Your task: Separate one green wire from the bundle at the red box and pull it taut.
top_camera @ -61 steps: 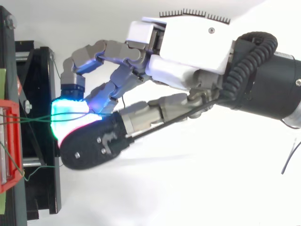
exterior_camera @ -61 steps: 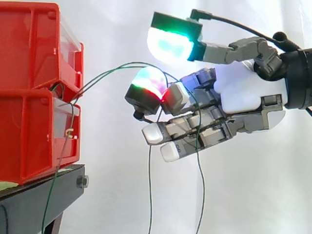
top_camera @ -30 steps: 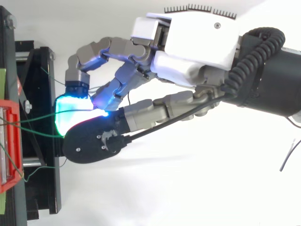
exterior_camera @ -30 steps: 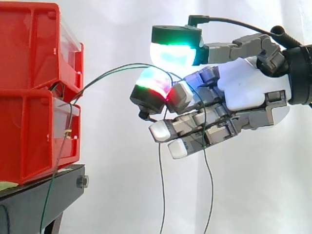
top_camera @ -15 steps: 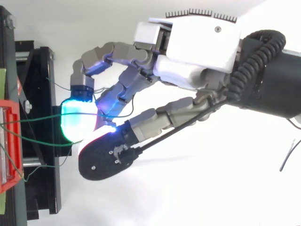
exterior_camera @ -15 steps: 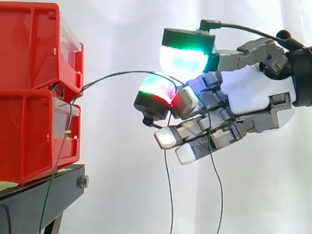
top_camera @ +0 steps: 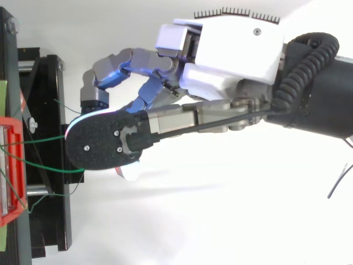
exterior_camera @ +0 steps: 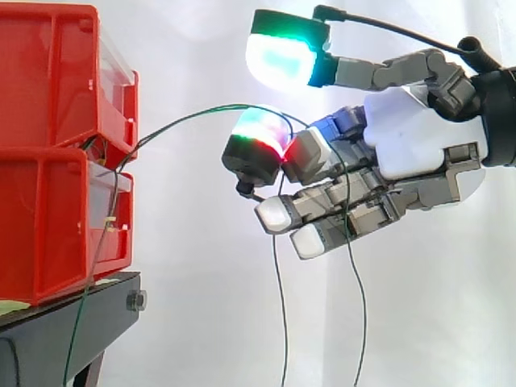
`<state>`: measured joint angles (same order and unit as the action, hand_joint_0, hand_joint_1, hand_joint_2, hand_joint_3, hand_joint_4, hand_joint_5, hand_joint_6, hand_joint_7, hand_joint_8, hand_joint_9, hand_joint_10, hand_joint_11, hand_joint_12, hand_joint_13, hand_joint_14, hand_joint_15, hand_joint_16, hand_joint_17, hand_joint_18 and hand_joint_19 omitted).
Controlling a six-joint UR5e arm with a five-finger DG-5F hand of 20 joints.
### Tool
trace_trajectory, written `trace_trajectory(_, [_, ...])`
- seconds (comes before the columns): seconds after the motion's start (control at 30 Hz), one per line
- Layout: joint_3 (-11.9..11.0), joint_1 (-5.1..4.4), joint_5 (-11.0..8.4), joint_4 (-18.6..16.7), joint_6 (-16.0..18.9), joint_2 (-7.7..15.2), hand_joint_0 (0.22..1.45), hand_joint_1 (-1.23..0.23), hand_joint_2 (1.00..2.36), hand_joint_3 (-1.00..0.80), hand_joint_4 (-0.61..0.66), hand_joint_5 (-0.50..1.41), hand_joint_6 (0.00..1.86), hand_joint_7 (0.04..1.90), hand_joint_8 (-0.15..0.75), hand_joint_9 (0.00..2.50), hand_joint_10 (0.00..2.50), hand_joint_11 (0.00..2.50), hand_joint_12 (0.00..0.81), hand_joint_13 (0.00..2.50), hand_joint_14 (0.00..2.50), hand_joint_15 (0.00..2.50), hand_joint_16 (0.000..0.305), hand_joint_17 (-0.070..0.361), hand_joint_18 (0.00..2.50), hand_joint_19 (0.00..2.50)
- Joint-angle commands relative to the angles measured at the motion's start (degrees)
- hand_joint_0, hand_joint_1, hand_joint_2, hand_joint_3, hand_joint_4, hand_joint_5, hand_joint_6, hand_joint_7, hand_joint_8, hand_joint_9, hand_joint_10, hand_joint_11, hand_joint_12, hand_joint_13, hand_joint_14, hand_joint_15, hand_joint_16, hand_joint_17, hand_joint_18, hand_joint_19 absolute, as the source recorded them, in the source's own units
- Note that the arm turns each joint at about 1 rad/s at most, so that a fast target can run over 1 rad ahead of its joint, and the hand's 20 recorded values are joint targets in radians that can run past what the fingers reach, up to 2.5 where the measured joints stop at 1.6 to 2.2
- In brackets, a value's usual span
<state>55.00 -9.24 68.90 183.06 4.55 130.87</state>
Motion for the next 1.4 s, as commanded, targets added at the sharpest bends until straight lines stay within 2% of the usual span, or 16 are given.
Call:
trace_trajectory(0.0, [-0.07, 0.02, 0.01, 0.02, -0.15, 0.0, 0.62, -0.46, 1.01, -0.39, 0.22, -0.15, 0.78, 1.24, 0.375, 1.08, 0.02, 1.06, 0.429, 0.81, 0.02, 0.52, 0.057, 0.128, 0.71, 0.5])
trace_trajectory(0.13, [-0.07, 0.02, 0.09, -0.07, -0.59, 0.09, 0.6, -0.54, 1.02, -0.22, 0.23, -0.17, 0.79, 1.24, 0.37, 1.05, 0.02, 1.07, 0.437, 0.81, 0.02, 0.52, 0.058, 0.13, 0.71, 0.48])
trace_trajectory(0.27, [-0.07, 0.02, 0.01, -0.24, -1.82, 0.0, 0.6, -0.65, 1.02, -0.13, 0.24, -0.19, 0.81, 1.19, 0.364, 0.99, 0.02, 1.1, 0.437, 0.79, 0.02, 0.52, 0.059, 0.133, 0.71, 0.48])
trace_trajectory(0.3, [-0.07, 0.02, -0.17, -0.24, -2.96, 0.09, 0.61, -0.7, 1.02, -0.12, 0.24, -0.2, 0.82, 1.2, 0.364, 0.99, 0.02, 1.09, 0.438, 0.78, 0.02, 0.52, 0.059, 0.132, 0.7, 0.48])
trace_trajectory(0.4, [-0.07, 0.1, -0.17, -0.33, -3.75, 0.09, 0.61, -0.71, 1.02, -0.21, 0.24, -0.2, 0.83, 1.18, 0.356, 0.99, 0.02, 1.1, 0.434, 0.78, 0.02, 0.52, 0.058, 0.131, 0.7, 0.49])
trace_trajectory(0.5, [0.02, 0.19, -0.26, -0.51, -4.11, 0.09, 0.56, -0.65, 1.01, -0.4, 0.25, -0.2, 0.83, 1.16, 0.366, 1.0, 0.02, 1.09, 0.439, 0.78, 0.02, 0.51, 0.06, 0.134, 0.71, 0.49])
trace_trajectory(0.63, [-0.07, 0.46, -0.35, -0.68, -4.19, 0.18, 0.55, -0.54, 1.0, -0.49, 0.25, -0.19, 0.8, 1.18, 0.379, 1.03, 0.02, 1.09, 0.441, 0.79, 0.02, 0.51, 0.06, 0.136, 0.71, 0.49])
trace_trajectory(0.8, [0.02, 0.63, -0.43, -0.68, -4.19, 0.09, 0.55, -0.49, 1.0, -0.49, 0.24, -0.18, 0.79, 1.18, 0.379, 1.03, 0.02, 1.07, 0.445, 0.8, 0.02, 0.52, 0.06, 0.135, 0.72, 0.5])
trace_trajectory(0.97, [0.11, 1.16, -0.52, -0.6, -4.19, 0.18, 0.58, -0.5, 1.01, -0.43, 0.23, -0.18, 0.78, 1.2, 0.375, 1.03, 0.02, 1.07, 0.443, 0.8, 0.02, 0.52, 0.059, 0.133, 0.71, 0.5])
trace_trajectory(1.17, [0.28, 1.33, -0.43, -0.68, -4.19, 0.09, 0.59, -0.51, 1.01, -0.42, 0.23, -0.18, 0.77, 1.2, 0.371, 1.03, 0.02, 1.07, 0.442, 0.8, 0.02, 0.52, 0.059, 0.133, 0.71, 0.49])
trace_trajectory(1.37, [2.3, 1.42, -0.43, -1.04, -4.11, 0.09, 0.58, -0.52, 1.0, -0.44, 0.24, -0.18, 0.77, 1.2, 0.371, 1.03, 0.02, 1.08, 0.441, 0.81, 0.02, 0.52, 0.059, 0.134, 0.72, 0.5])
